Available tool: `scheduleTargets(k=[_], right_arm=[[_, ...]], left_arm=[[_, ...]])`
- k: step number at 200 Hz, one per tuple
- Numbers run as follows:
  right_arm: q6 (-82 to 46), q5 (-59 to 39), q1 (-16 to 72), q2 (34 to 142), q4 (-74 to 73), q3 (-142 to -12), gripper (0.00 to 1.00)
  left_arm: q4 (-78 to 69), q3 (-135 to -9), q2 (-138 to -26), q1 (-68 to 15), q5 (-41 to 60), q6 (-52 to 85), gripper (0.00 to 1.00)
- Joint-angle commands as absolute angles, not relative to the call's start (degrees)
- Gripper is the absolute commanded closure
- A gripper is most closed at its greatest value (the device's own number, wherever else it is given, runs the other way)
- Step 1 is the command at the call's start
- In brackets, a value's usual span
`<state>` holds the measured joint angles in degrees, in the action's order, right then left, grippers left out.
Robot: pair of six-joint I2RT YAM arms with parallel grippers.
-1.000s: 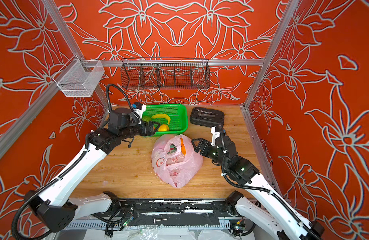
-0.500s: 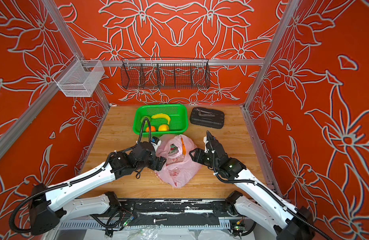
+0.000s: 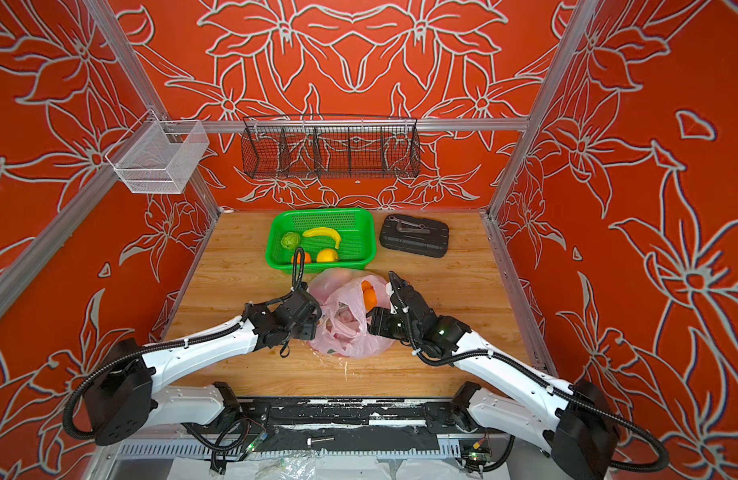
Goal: Untie the knot of the plastic bag and take out the fruit
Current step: 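Bring both grippers back to the bag opening and grip its rim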
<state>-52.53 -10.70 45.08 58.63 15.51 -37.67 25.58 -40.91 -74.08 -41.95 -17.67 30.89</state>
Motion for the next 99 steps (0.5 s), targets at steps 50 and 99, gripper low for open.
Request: scheduleTargets(k=[50,99], right_arm=[[-51.48,-8.89,47.46,63.77,14.06,-42.13,0.35],[-46.10,-7.84,48.84,70.10,12.41,-45.73,0.35]], left_arm=[[19.86,-34.98,-73.33,-37.94,-9.06,35.35,0.57],[18.39,-34.69,-74.50,-37.44,-7.00,34.81,0.76]])
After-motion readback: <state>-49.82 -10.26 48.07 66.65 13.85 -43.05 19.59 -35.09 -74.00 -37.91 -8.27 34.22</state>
